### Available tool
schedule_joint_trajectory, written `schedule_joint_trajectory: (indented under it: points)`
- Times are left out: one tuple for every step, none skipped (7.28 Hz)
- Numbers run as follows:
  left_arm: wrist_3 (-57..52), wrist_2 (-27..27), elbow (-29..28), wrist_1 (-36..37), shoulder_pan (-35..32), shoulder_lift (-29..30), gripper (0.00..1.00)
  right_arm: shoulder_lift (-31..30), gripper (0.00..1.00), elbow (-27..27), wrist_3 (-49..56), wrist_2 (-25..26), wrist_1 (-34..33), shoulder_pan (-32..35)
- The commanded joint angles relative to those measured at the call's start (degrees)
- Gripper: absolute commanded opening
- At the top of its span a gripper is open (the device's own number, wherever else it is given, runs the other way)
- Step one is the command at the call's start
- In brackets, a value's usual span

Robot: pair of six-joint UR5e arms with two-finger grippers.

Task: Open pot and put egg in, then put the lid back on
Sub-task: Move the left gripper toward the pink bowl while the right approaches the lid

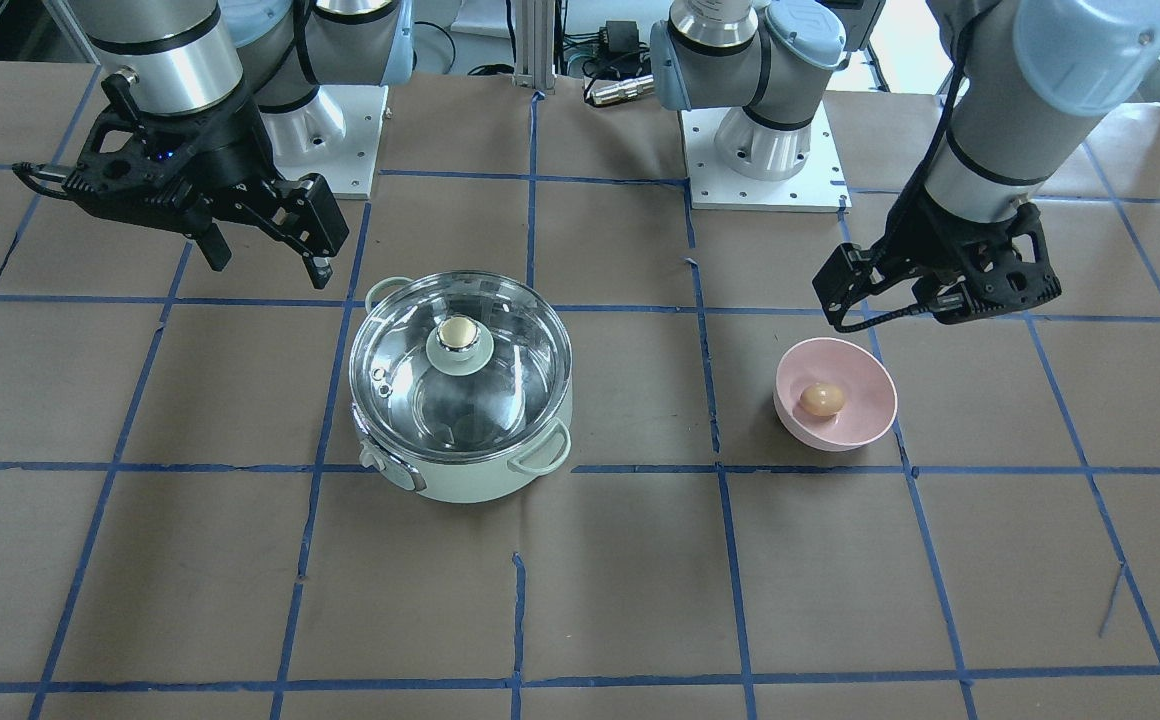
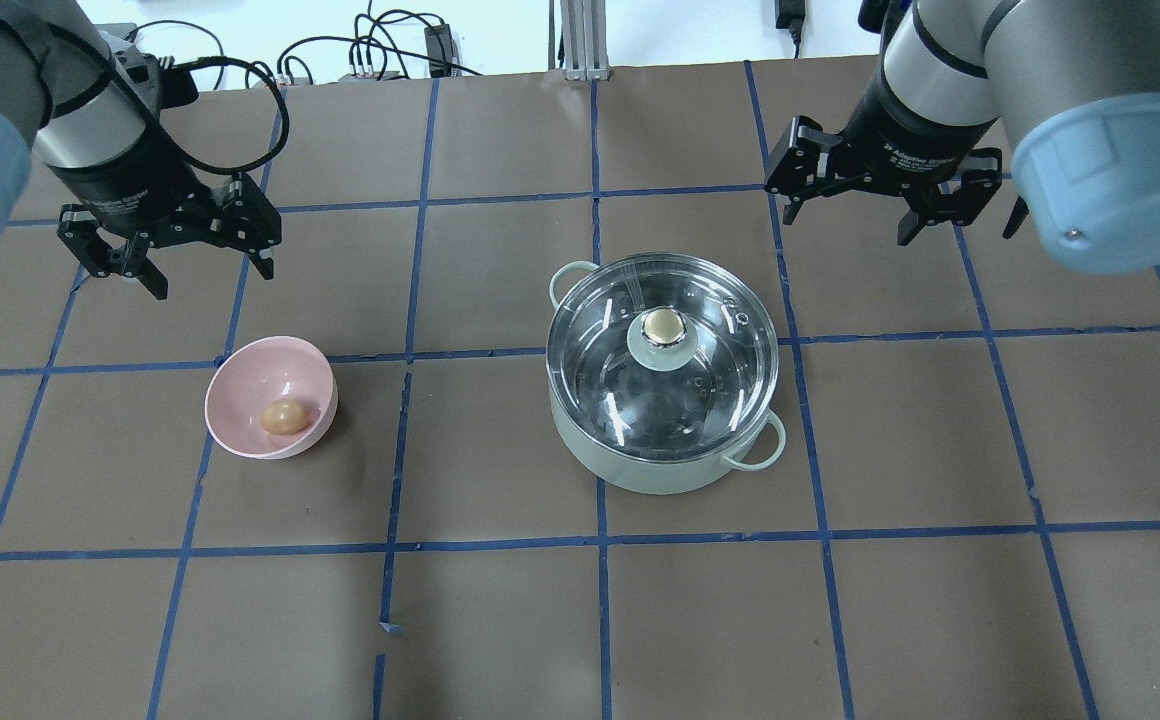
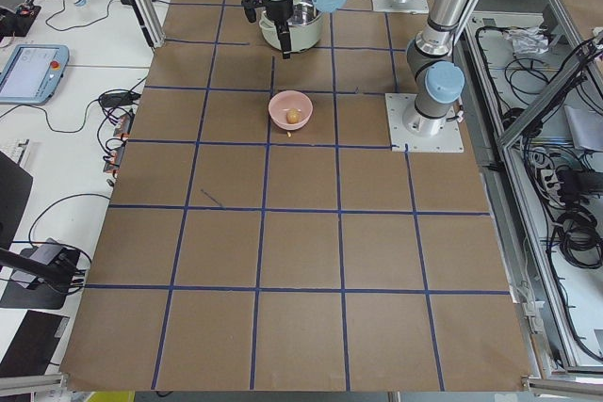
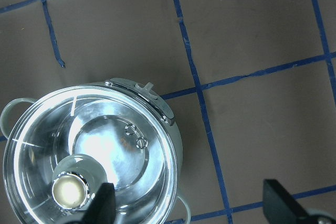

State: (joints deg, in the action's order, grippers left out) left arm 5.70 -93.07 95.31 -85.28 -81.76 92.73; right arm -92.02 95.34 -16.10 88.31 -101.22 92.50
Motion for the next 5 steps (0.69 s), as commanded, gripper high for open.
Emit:
schedule_joint_trajectory:
  points:
    - [8.23,-0.18,2.86,4.24,0.11,2.71,0.97,0.61,1.0,0.19,0.1,0.46,-1.44,-0.04]
    - [11.49,-0.18,4.43,6.25,0.11,3.15,0.95,1.05,1.0,0.02,-0.07,-0.06,-1.53,0.4]
    - [15.96,-0.1,7.5,11.32,0.28,3.59,0.95,1.4,1.0,-0.07,-0.94,-0.24,-1.53,1.45]
    - [16.88,-0.01,11.88,16.59,1.15,3.6,0.95,2.54,0.99,0.02,-1.39,-0.24,-2.05,3.89]
    - [16.88,0.6,16.36,23.08,3.95,3.6,0.95,4.29,0.99,0.02,-3.83,-0.24,-5.1,6.62]
